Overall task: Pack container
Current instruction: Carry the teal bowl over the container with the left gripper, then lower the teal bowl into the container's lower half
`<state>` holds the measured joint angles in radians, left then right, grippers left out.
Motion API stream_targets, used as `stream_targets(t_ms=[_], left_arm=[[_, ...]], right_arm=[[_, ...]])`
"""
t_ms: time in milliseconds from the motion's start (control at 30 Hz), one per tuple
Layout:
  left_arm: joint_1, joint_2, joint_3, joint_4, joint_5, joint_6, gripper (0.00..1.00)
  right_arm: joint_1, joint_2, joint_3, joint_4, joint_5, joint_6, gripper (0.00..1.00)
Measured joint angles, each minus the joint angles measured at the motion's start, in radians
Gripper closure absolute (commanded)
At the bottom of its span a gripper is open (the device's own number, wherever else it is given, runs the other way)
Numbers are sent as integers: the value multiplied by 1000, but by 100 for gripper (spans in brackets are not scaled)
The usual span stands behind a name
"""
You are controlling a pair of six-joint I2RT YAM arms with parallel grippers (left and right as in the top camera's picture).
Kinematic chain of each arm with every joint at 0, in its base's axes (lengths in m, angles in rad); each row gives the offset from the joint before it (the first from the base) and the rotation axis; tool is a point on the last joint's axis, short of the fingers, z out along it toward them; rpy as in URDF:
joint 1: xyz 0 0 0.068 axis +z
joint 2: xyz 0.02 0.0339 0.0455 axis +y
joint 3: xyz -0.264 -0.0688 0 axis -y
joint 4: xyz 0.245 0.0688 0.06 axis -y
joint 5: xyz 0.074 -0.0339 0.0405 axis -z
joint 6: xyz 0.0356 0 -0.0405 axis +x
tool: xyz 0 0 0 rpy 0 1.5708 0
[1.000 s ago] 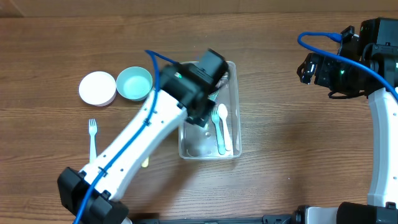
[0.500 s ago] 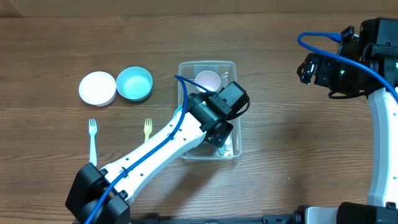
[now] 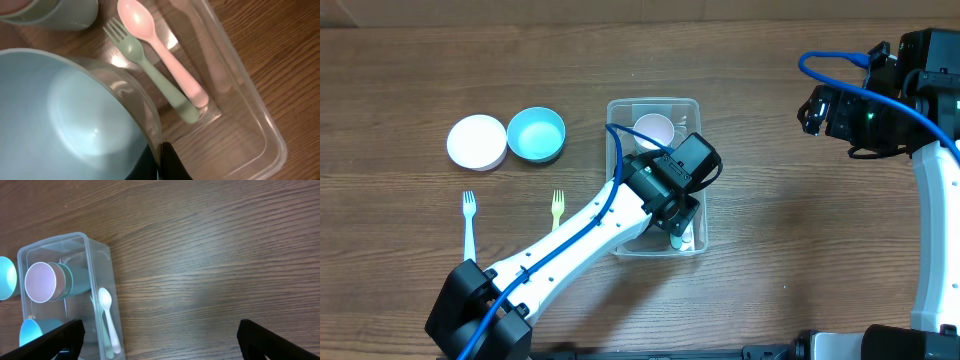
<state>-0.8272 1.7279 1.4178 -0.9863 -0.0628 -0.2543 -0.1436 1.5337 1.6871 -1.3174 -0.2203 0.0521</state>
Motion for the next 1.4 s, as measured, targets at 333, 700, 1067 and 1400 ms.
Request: stream_targets(t_ms=[333,700,1067,1400], left_arm=[[-19,0,-48,30,0,30,95],[-19,0,-50,41,-17,75,87],[-19,0,-50,41,-36,76,89],[-19,0,-50,16,-96,75,96]], right_arm=[[0,0,0,0,0,0,0],[0,0,0,0,0,0,0],[0,0,0,0,0,0,0],[0,0,0,0,0,0,0]])
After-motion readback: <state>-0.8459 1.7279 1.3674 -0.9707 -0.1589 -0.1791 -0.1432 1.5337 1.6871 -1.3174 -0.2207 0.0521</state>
